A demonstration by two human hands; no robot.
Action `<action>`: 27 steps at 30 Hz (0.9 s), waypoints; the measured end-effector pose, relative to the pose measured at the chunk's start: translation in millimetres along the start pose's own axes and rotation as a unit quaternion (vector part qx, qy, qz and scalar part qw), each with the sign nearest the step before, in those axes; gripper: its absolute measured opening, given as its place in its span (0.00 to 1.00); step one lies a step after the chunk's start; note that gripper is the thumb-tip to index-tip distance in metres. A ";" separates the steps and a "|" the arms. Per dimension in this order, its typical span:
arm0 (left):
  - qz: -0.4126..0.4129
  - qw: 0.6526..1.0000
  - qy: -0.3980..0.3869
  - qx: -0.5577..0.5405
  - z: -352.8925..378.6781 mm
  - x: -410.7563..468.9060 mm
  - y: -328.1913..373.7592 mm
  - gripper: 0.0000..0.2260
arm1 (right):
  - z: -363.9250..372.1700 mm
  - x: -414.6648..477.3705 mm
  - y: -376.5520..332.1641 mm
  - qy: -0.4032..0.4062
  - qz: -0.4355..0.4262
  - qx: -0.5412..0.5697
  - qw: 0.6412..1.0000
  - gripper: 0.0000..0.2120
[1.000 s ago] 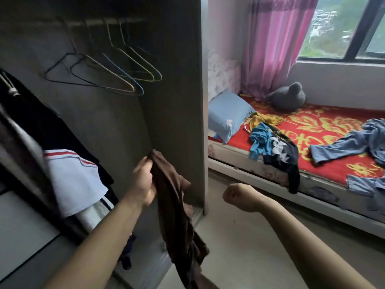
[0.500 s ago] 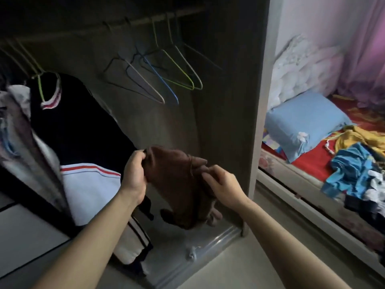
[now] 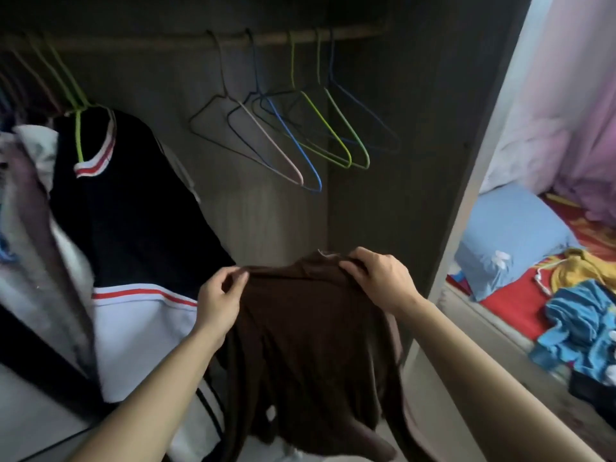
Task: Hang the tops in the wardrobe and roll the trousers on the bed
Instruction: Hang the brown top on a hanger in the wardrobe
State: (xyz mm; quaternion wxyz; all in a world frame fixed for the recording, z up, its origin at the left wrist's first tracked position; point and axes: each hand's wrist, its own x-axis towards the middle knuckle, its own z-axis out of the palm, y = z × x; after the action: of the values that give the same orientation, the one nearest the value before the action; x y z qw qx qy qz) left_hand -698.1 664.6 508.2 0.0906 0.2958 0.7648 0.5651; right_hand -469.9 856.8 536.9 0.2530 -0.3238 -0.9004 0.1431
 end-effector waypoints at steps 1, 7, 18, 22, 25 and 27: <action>0.008 1.000 -0.001 0.006 -0.5 9.0 -2.4 0.03 | -1.2 7.0 -6.7 -0.009 -0.007 0.007 1.000 0.14; -0.069 0.985 -0.131 -0.094 8.0 57.5 -0.1 0.08 | -1.2 53.9 -40.0 -0.040 -0.008 0.120 0.992 0.11; -0.034 0.903 -0.410 -0.126 30.4 92.4 4.9 0.24 | 24.4 98.1 -55.7 -0.068 -0.023 0.212 0.975 0.10; 0.079 0.957 -0.278 0.019 45.5 103.1 8.1 0.08 | 25.1 107.5 -41.1 -0.097 -0.023 0.199 0.975 0.11; 0.068 0.976 -0.207 0.011 43.7 111.7 14.9 0.08 | 21.7 115.1 -30.0 -0.131 -0.021 0.191 0.973 0.11; 0.006 0.977 -0.213 -0.030 38.4 114.6 22.1 0.08 | 18.2 119.6 -26.5 -0.155 -0.029 0.207 0.966 0.09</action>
State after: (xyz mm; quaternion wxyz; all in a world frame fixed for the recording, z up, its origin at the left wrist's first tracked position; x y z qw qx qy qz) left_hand -764.9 763.5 537.7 0.2572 0.4110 0.7089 0.5122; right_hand -572.6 913.6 576.3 0.1762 -0.2119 -0.8885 0.3669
